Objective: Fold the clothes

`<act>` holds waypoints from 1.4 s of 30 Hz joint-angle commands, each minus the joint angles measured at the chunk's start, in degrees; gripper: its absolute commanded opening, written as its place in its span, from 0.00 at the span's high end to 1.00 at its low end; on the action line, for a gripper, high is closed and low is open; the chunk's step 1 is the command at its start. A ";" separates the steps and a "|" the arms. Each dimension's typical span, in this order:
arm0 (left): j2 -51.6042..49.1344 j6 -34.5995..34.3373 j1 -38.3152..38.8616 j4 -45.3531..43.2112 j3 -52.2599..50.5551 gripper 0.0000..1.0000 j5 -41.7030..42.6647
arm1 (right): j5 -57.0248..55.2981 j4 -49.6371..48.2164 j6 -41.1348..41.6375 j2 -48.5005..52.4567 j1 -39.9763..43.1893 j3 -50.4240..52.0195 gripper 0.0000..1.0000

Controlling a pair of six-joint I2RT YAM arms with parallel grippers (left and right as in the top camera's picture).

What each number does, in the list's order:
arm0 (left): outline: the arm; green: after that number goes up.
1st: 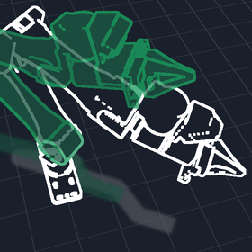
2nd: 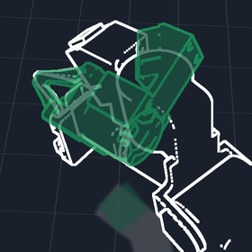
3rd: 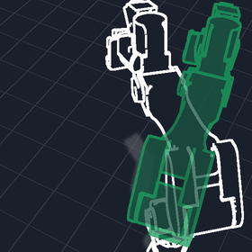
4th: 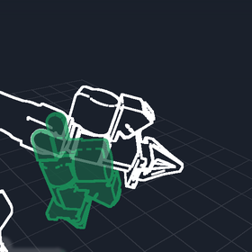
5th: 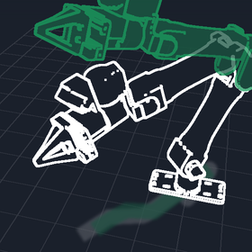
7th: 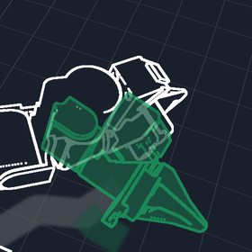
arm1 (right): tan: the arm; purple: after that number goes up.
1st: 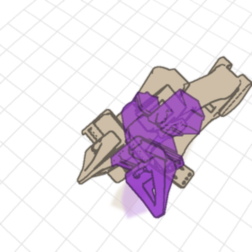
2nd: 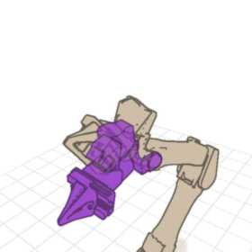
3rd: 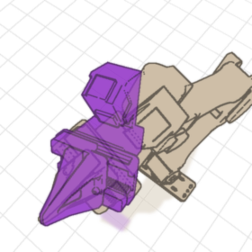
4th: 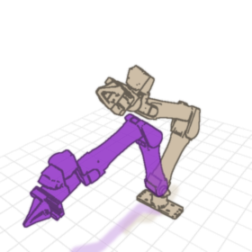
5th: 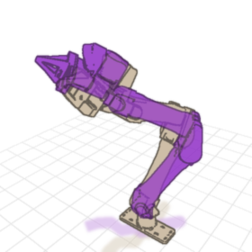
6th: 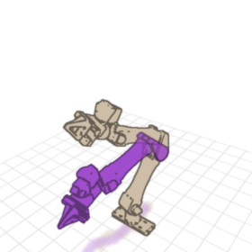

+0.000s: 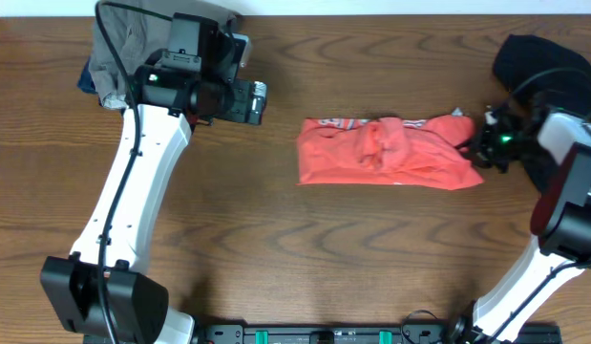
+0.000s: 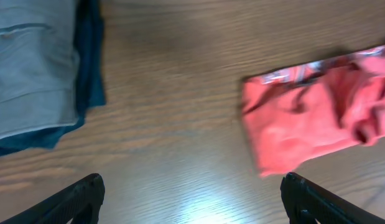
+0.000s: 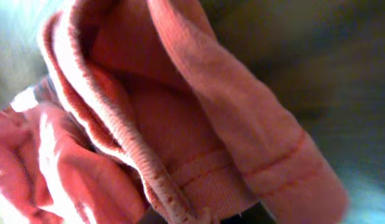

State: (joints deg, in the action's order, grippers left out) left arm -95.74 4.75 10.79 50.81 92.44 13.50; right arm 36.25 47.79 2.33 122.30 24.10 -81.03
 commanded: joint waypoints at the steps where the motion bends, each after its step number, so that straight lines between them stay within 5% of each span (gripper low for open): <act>1: 1.46 0.96 -1.42 0.37 0.07 0.08 -2.10 | 1.68 3.82 -3.08 0.15 3.10 -6.80 0.99; 10: 1.46 0.98 -4.83 0.59 0.07 0.08 -2.71 | 1.70 20.46 -7.78 0.15 -0.96 -23.15 0.99; 17: 1.44 1.42 -6.01 0.57 0.04 0.08 -2.69 | -1.62 24.87 -5.81 0.11 -13.88 -31.63 0.99; 32: 1.44 3.15 -6.67 0.50 -1.57 0.08 -5.90 | -21.49 23.85 0.70 0.13 -46.71 -32.04 0.99; 42: 1.44 3.10 -10.78 0.50 -1.57 0.08 -5.86 | -24.85 28.92 2.32 0.13 -52.09 -28.61 0.99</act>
State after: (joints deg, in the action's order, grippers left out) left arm -95.61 7.53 0.99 51.18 91.29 8.54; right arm 13.15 75.50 3.16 122.61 -28.40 -110.93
